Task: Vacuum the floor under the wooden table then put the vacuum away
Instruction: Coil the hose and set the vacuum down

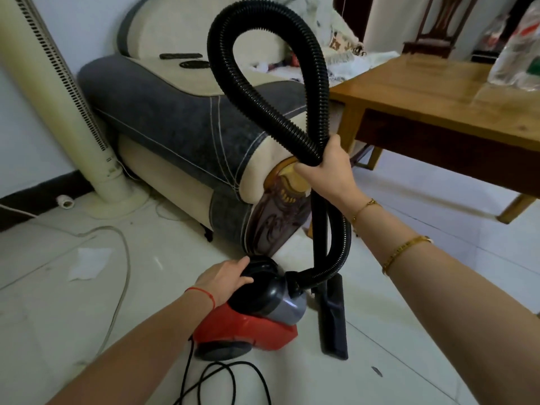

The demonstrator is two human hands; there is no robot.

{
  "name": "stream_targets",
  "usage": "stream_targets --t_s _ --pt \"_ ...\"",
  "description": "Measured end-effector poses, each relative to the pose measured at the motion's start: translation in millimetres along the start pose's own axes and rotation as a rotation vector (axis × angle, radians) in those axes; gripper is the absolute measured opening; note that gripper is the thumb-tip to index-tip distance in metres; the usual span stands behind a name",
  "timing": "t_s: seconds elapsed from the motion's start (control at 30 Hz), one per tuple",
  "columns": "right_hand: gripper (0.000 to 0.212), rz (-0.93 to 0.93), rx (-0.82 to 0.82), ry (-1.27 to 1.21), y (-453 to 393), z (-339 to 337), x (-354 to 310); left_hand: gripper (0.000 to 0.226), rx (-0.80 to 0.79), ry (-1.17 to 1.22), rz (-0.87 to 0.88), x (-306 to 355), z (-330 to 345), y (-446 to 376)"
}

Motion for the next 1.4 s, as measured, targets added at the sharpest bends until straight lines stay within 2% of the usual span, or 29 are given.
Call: stream_targets --t_s 0.13,0.23,0.33,0.5,0.67,0.83,0.93,1.17,1.3,1.4 --pt "0.056 -0.006 -0.03 0.035 -16.7 19.3 2.5 0.049 -0.005 -0.008 -0.048 -14.1 3.8 -7.1" --pt "0.053 -0.014 -0.063 0.086 -24.9 34.8 3.9 0.048 0.011 -0.025 -0.037 -12.5 0.0 -9.4" --pt "0.059 0.001 -0.086 0.096 -32.6 45.9 8.2 0.048 0.025 -0.036 -0.054 -14.1 -3.3 -11.1" --pt "0.083 -0.01 -0.09 0.073 -38.8 58.9 14.6 0.043 0.043 -0.094 -0.094 -11.3 -1.9 -11.7" --pt "0.095 -0.008 -0.107 0.117 -37.6 69.4 20.7 0.039 0.154 -0.074 -0.087 -9.1 -2.7 -5.9" --pt "0.136 0.01 -0.086 0.152 -25.2 72.6 19.3 0.052 0.206 0.019 -0.067 -14.3 2.4 6.2" --pt "0.143 -0.012 -0.118 0.225 -13.6 77.8 13.8 0.06 0.265 -0.031 -0.044 -15.8 1.0 22.6" --pt "0.136 -0.222 -0.095 0.497 24.5 91.3 -24.0 0.054 0.34 -0.011 -0.109 -35.6 -1.4 67.1" --pt "0.106 -0.424 -0.11 0.586 52.4 104.9 -56.3 0.05 0.379 0.022 -0.202 -54.1 -6.3 103.0" --pt "0.086 -0.525 -0.135 0.561 75.6 113.9 -77.0 0.051 0.376 0.014 -0.298 -75.9 -2.4 136.3"
Point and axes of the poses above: each hand's wrist, its own y-axis away from the middle knuckle, its own z-axis out of the palm, x = y × z, the point moved 9 cm from there along -y, towards the middle knuckle, and after that the axes turned 5 degrees about -x, right-handed, at the moved point
